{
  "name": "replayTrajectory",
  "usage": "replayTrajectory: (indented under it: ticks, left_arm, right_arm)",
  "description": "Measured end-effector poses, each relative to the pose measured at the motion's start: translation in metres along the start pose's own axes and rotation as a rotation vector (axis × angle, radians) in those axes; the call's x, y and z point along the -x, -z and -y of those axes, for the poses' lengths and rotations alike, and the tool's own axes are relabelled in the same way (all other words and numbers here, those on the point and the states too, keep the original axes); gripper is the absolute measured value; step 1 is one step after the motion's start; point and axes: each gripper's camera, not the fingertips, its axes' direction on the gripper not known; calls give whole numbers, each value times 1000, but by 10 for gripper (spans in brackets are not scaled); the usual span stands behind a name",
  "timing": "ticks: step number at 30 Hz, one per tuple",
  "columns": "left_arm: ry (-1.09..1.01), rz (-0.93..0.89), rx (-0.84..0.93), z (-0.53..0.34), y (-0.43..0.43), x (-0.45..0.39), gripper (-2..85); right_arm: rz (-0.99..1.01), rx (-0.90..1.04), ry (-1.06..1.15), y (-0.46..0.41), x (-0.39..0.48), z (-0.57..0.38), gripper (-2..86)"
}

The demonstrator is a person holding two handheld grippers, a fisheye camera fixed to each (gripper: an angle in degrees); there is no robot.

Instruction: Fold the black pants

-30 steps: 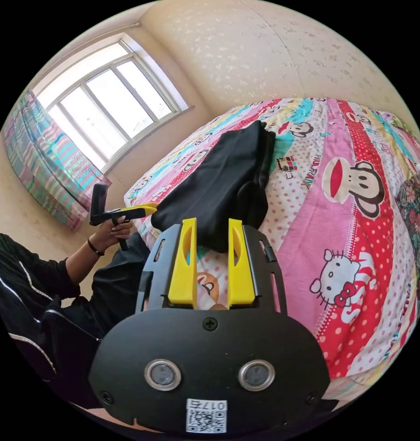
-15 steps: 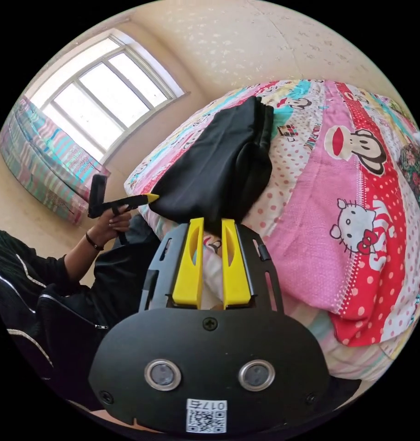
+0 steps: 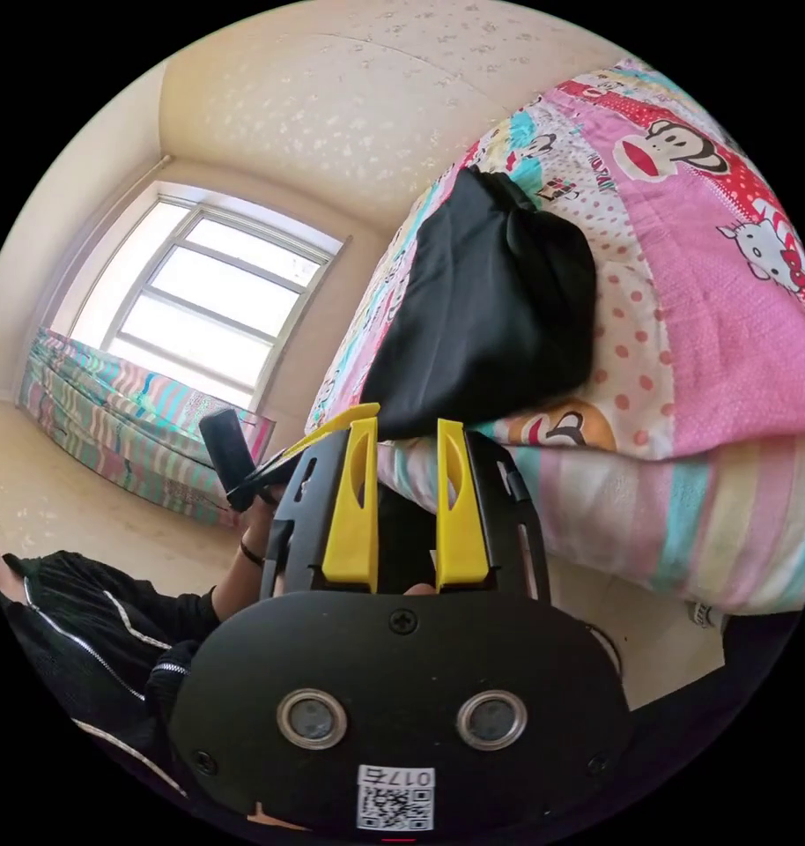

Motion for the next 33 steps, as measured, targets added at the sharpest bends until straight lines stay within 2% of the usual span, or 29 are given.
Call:
replayTrajectory:
  ticks: [3, 6, 10, 16, 18, 20, 23, 25, 29, 31, 33]
  left_arm:
    - [-38, 46, -22, -2, 6, -7, 135]
    - [-72, 18, -24, -1, 8, -11, 134]
    - [-100, 52, -1, 2, 4, -14, 134]
    - [-161, 205, 62, 19, -18, -18, 136]
    - [-145, 299, 63, 26, -26, -13, 108]
    - [-132, 301, 76, 32, -28, -9, 75]
    - [-34, 249, 131, 44, -29, 6, 53]
    - [26, 190, 99, 47, -23, 15, 50]
    - [31, 161, 33, 53, -9, 17, 50]
    - [37, 153, 46, 57, -9, 19, 51]
    - [36, 156, 60, 59, -12, 21, 52]
  right_arm:
    - [22, 24, -83, -7, -12, 7, 97]
    - [24, 17, -164, -9, -22, 10, 81]
    - [148, -16, -224, -7, -28, 21, 40]
    - [188, 11, -110, -6, 0, 49, 20]
    - [193, 19, -78, -6, 8, 53, 20]
    - [152, 25, -61, -6, 12, 52, 21]
    - [155, 1, -107, -1, 4, 33, 30]
    - [174, -61, -170, 1, -7, 6, 50]
    - [234, -101, -163, -14, -17, -8, 103]
    - [274, -152, -199, -24, -20, 0, 133]
    - [269, -122, -266, -38, -21, 15, 150]
